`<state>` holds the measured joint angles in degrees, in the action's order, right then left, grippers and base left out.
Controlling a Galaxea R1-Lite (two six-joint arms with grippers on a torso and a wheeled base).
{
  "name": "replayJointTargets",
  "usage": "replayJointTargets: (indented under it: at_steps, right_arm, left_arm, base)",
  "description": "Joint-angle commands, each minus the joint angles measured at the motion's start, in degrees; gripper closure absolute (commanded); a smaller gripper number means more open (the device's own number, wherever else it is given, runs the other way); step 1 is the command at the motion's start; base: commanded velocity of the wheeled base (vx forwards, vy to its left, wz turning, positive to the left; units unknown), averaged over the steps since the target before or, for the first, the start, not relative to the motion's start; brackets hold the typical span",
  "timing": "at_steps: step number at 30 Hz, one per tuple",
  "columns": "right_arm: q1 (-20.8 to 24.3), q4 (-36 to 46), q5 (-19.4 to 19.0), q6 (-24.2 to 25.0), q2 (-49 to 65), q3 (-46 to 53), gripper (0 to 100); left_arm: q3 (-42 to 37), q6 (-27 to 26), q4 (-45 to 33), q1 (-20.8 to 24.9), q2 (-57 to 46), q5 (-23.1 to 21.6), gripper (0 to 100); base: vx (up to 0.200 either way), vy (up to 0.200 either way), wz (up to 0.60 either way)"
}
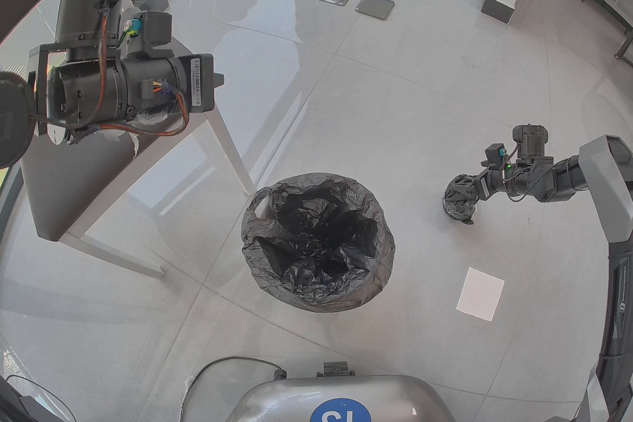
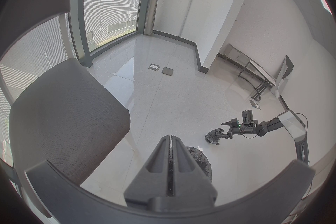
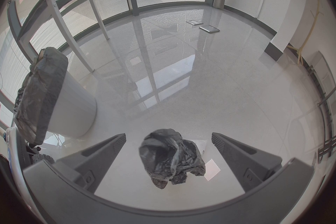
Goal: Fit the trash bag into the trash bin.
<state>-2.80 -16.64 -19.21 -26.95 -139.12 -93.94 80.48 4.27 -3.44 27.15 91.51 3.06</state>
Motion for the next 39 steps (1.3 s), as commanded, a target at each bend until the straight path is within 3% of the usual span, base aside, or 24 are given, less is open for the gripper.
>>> replayJointTargets:
  at_steps: [1, 14, 15, 29, 39]
  right_arm:
    - [-1.2, 0.0, 0.0, -0.2, -5.0, -3.4, 0]
    - [-2.3, 1.1, 0.0, -0.5, -15.1, -15.3, 0]
    - [-2.3, 1.1, 0.0, -0.5, -15.1, -15.4, 100]
    - [-1.8, 0.7, 0.0, -0.7, -12.2, -12.2, 100]
    - [0.1, 0.8, 0.0, -2.5, 22.8, 15.5, 100]
  left_arm:
    - [-0.7, 0.0, 0.0, 0.0, -0.5, 0.0, 100]
    - [-3.0, -0.3, 0.7, 0.1, -2.7, -0.1, 100]
    - [-3.0, -0.3, 0.7, 0.1, -2.7, -0.2, 100]
    - [-3.1, -0.3, 0.7, 0.4, -2.7, -0.2, 100]
    - [-4.0, -2.9, 3.0, 2.5, 0.2, -0.7, 100]
  base:
    - [0.0, 0.0, 0.0]
    - [0.0, 0.0, 0.0]
    - [0.0, 0.0, 0.0]
    - [0.0, 0.0, 0.0]
    - [0.0, 0.0, 0.0]
